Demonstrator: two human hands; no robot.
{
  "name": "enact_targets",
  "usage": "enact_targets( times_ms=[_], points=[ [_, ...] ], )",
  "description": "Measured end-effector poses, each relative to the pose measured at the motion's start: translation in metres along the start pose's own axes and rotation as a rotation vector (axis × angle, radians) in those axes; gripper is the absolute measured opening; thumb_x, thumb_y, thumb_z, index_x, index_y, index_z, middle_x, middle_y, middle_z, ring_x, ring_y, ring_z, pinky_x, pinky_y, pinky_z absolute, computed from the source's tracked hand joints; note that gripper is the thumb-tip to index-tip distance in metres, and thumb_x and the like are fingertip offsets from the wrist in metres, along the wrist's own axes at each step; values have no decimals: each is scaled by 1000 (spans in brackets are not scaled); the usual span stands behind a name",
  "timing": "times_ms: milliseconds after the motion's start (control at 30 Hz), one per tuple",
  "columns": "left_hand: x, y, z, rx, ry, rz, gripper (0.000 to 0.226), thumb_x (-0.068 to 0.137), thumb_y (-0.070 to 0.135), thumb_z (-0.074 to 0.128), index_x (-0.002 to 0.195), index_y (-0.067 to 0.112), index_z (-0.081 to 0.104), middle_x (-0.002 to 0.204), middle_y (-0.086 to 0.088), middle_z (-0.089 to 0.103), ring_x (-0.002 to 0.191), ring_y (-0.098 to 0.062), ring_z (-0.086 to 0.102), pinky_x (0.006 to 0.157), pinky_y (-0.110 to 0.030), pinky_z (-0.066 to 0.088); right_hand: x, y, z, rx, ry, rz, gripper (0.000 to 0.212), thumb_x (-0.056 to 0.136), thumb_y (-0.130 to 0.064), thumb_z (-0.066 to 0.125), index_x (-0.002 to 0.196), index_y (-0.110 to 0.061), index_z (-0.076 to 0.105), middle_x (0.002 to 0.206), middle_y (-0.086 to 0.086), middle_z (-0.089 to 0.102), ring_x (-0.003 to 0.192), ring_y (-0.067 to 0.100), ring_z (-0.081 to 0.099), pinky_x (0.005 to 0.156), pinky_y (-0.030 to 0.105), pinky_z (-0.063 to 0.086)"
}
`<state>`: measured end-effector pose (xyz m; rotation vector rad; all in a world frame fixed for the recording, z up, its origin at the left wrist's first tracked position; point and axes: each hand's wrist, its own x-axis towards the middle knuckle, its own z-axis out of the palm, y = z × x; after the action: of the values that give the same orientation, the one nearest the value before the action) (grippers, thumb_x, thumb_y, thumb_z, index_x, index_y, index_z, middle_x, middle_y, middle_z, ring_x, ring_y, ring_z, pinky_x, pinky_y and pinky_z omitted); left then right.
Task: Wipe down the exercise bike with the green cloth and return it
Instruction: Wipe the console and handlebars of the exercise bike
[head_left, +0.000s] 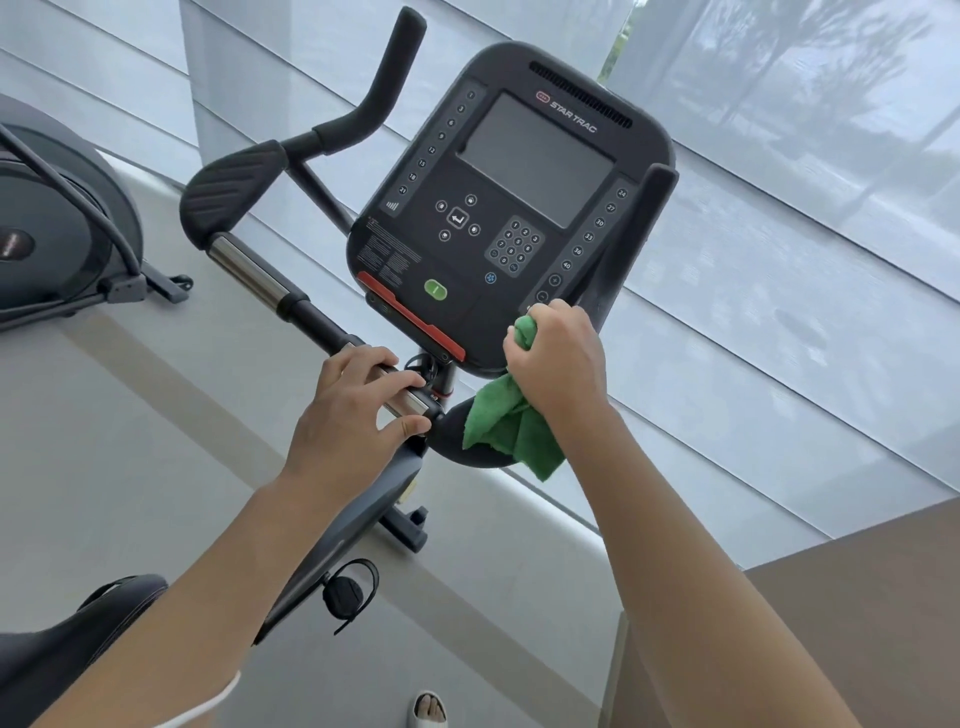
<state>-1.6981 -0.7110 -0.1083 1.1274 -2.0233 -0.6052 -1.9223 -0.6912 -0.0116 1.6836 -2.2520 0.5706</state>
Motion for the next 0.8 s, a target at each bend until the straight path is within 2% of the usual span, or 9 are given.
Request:
enact_targets(
  times_ms=[200,300,367,467,567,700,800],
  points=[
    [1,-8,6,-45,7,32,44,84,37,85,126,31,73,138,6,52,139,-25,35,103,-39,48,-103,-28,15,147,94,-128,29,95,-32,62,73,-20,48,80,-7,48,79,14,40,65,23,34],
    [2,-11,8,-38,21,49,45,82,36,86,125,30,74,138,5,52,137,-26,36,101,-37,47,-126,-29,25,93,126,-273,25,97,-27,63,76,-15,56,80,-3,52,78,17,42,67,26,42],
    [2,-12,9,-45,23,44,44,82,37,86,124,31,74,138,6,52,137,-24,35,98,-34,46,-108,-28,25,76,141,-307,26,98,-25,62,75,-14,56,79,-1,52,76,18,44,65,28,44],
    [4,-13,8,-44,19,35,43,82,42,85,122,35,73,137,10,51,136,-19,33,93,-30,44,-59,-38,23,58,95,-222,34,94,-26,64,71,-20,40,75,-6,43,72,17,41,57,28,35],
    [5,-12,6,-30,12,36,42,81,41,85,120,34,74,134,11,52,134,-20,34,94,-33,47,-26,-50,32,33,10,-178,36,93,-27,64,67,-17,40,73,-4,42,72,20,42,57,31,34],
    [1,-10,4,-4,9,51,40,87,30,81,126,33,72,138,9,52,137,-21,34,96,-40,53,-5,-59,36,48,-80,-159,45,91,-26,62,61,-20,30,70,-7,38,73,22,42,60,32,31],
    [-2,-9,0,0,-14,72,44,89,37,77,132,32,68,141,9,51,141,-22,33,98,-42,53,-20,-60,30,63,-70,-181,38,90,-30,62,63,-18,38,70,-6,43,73,21,44,59,33,36]
  ],
)
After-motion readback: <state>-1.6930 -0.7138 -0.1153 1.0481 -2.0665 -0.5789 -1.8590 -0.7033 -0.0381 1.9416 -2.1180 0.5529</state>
